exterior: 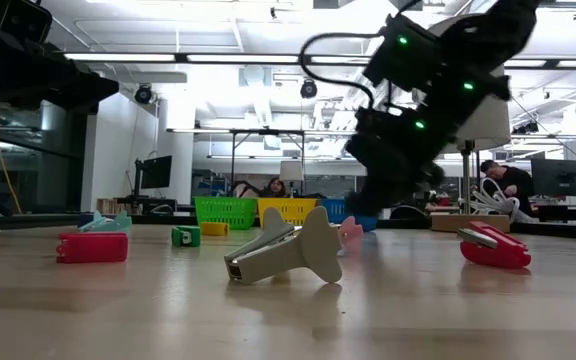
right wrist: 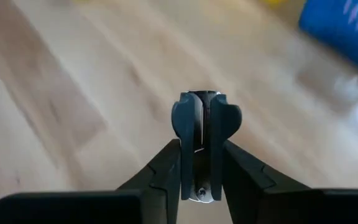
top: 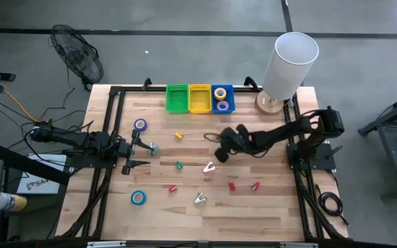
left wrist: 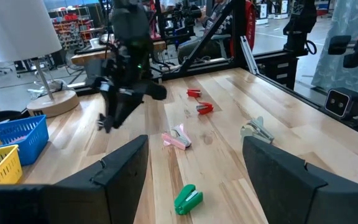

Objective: Pick and place Stapler, Stapler remover, tape
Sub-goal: Put the black staple remover into the yellow bin

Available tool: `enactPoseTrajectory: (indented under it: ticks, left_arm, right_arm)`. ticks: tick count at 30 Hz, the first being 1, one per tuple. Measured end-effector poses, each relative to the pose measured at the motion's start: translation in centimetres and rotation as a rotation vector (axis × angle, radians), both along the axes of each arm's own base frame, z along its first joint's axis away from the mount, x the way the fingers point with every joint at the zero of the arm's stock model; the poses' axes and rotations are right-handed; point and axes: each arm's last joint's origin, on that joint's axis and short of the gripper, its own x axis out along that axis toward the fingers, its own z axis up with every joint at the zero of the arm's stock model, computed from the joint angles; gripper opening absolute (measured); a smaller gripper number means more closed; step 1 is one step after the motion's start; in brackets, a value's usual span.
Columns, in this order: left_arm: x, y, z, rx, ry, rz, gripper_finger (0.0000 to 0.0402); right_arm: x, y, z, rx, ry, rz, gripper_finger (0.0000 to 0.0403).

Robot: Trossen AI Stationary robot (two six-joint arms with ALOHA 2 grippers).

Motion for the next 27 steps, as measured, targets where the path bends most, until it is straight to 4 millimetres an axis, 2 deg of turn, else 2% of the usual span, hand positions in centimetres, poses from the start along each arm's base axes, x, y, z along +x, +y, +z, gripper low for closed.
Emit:
enactPoseTrajectory:
  ticks: [9, 16, 20, 27]
  left_arm:
    - [0.0, 0.0, 0.0, 0.000, 0.001, 0.000, 0.0259]
    - [0.0, 0.0, 0.0, 0.000, 0.000, 0.000, 0.0259]
    - [0.0, 0.0, 0.0, 0.000, 0.000, 0.000, 0.0259]
    - [0.0, 0.0, 0.0, 0.000, 0.000, 0.000, 0.0259]
  right_arm:
    - [3.1, -5.4, 4.7, -0.111, -0.141, 0.037, 0.0082]
    - [3.6, -10.1, 7.4, -0.163, -0.190, 0.066, 0.0086]
    - [3.8, -12.5, 8.3, -0.186, -0.210, 0.105, 0.0085]
    - [5.5, -16.2, 7.7, -0.146, -0.223, 0.210, 0.0086]
